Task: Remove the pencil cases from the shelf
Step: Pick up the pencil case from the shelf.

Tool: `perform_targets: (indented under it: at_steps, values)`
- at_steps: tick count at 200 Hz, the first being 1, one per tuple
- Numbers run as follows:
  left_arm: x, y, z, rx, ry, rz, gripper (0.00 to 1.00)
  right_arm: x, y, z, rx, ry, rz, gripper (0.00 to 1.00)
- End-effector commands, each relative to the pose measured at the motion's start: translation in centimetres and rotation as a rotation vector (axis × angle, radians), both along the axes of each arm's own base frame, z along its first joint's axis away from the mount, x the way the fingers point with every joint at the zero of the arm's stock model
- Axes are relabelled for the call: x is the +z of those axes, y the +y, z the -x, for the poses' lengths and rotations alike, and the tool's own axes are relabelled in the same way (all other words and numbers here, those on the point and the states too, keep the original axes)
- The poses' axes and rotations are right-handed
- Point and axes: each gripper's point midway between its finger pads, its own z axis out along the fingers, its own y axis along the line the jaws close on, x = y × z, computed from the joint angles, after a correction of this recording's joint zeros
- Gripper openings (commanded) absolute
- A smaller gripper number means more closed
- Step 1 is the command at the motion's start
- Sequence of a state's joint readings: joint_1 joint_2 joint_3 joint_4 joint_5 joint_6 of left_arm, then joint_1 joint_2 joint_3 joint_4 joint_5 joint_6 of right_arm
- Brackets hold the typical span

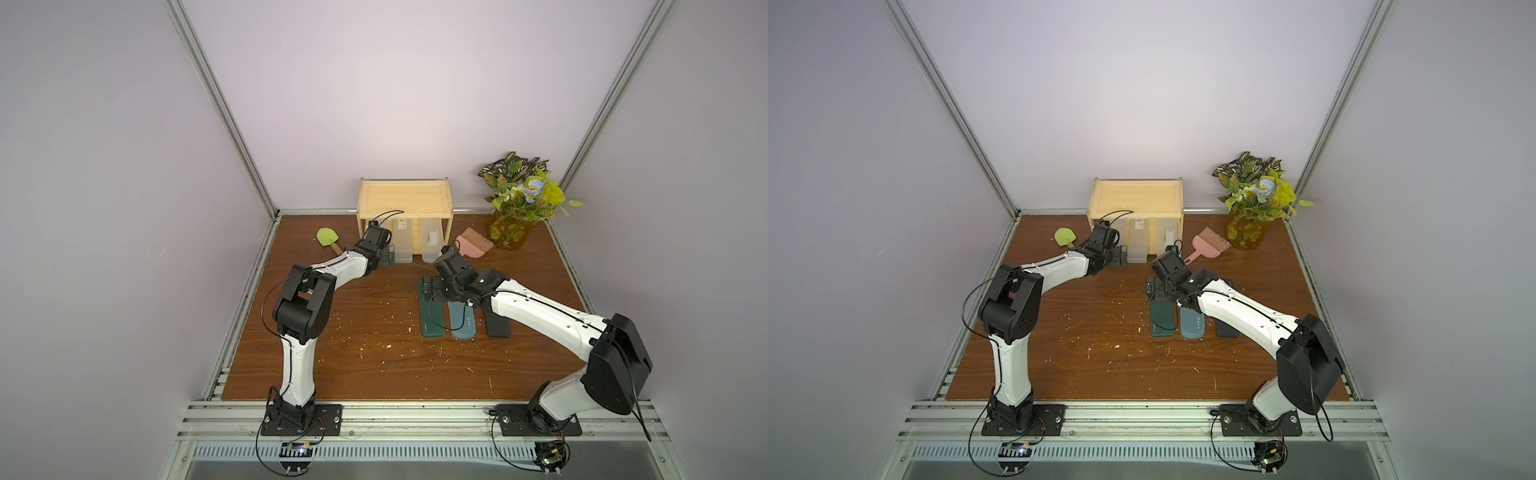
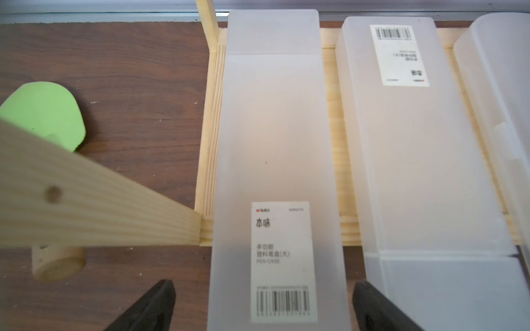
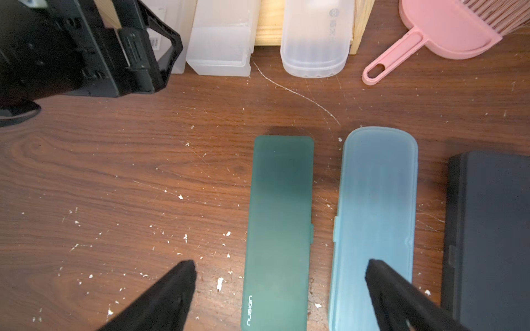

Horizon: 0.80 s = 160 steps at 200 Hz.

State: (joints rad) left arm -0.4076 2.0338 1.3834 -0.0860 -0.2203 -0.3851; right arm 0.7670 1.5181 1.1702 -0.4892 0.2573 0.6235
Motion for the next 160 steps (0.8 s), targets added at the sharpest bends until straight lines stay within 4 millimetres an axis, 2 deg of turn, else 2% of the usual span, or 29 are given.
perform_targets:
  at_steps: [1,85,129,148,160]
  values:
    - [-0.68,0.57,-0.36,0.01,0.022,0.0,0.92,1.01,-0.22,-0.45,0.001,-0.033,-0.006,0.99]
    - [-1.36,0.56,-0.25,0.012,0.042,0.007,0.83,0.9,-0.39,-0.58,0.004,-0.029,-0.003,0.99]
    - [-1.59,0.69,0.12,0.015,0.053,0.007,0.67,0.84,-0.23,-0.62,0.01,-0.026,-0.004,0.99]
    - [-1.57,0.81,0.25,0.022,0.057,0.005,0.53,0.91,-0.14,-0.62,0.014,-0.028,-0.005,0.99]
    - [-1.32,0.95,0.38,0.026,0.054,0.005,0.52,1.02,-0.18,-0.64,0.015,-0.031,-0.006,0.99]
